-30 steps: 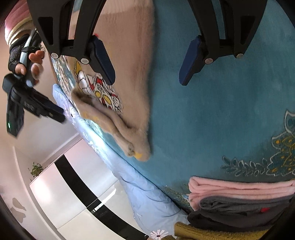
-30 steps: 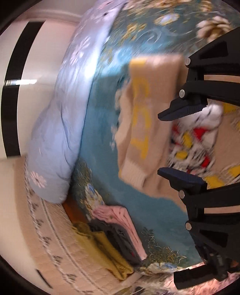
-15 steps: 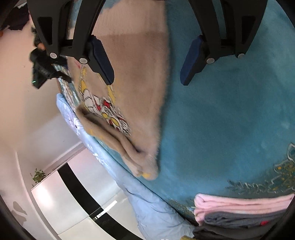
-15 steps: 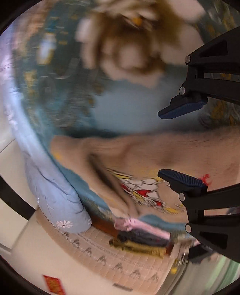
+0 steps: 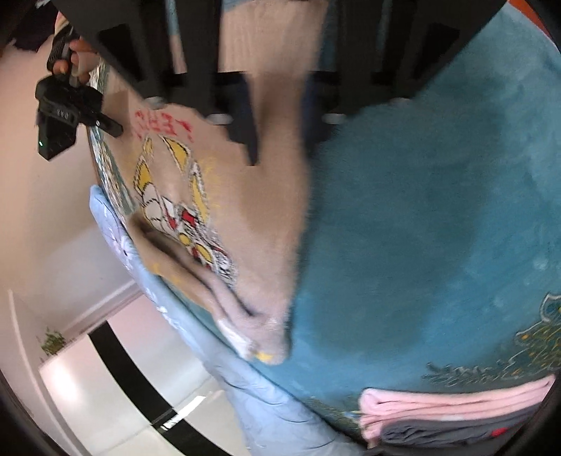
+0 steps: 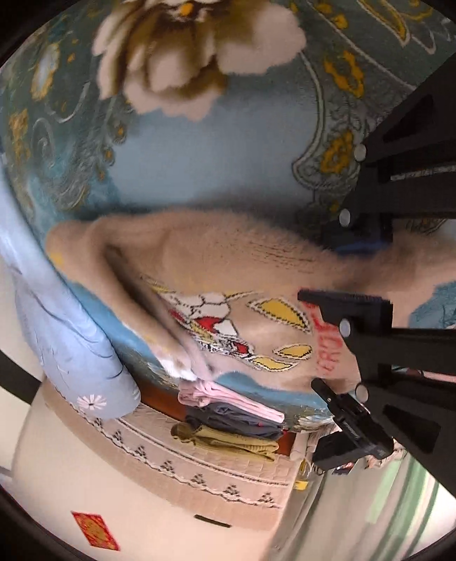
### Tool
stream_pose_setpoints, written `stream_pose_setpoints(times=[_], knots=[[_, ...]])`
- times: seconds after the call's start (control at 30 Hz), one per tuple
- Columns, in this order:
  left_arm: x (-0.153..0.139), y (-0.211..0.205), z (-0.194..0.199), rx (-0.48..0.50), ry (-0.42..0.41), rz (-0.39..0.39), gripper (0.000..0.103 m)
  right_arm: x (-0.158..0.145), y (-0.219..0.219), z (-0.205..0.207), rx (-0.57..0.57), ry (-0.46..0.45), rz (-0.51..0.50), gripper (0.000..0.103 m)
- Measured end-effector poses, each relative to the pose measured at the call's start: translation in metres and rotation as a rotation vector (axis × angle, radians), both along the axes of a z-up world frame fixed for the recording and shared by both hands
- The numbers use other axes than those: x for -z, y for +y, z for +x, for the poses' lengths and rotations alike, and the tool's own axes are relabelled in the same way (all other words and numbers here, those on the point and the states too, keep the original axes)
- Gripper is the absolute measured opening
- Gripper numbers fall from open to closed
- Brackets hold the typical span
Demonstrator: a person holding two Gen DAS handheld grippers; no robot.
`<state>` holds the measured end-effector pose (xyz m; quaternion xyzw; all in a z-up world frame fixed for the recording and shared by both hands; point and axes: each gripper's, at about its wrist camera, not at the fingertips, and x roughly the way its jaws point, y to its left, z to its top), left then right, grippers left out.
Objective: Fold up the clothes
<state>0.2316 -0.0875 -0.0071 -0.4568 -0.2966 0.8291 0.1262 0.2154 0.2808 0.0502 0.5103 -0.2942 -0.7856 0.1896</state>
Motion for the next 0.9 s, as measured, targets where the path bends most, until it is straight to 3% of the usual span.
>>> stream_pose_setpoints(times=[0.13, 0.3, 0.6, 0.73, 0.9], knots=[[-0.015, -0.007, -0.003, -0.010, 0.007, 0.025, 0.013, -0.008, 0.004, -0.004, 0.011, 0.037, -0.053, 0.012], [-0.062, -0.017, 0.015, 0.021, 0.116, 0.084, 0.013, -0.041, 0.013, 0.009, 0.013, 0.117, -0.093, 0.011], [-0.109, -0.037, 0.088, 0.076, 0.220, 0.143, 0.013, -0.084, 0.020, 0.059, -0.044, 0.178, -0.203, 0.011], [-0.120, -0.036, 0.075, 0.089, 0.215, 0.169, 0.014, -0.095, 0.027, 0.060, -0.047, 0.190, -0.241, 0.011], [-0.116, -0.042, 0.029, 0.053, 0.152, 0.223, 0.014, -0.089, 0.030, 0.022, -0.008, 0.157, -0.301, 0.011]])
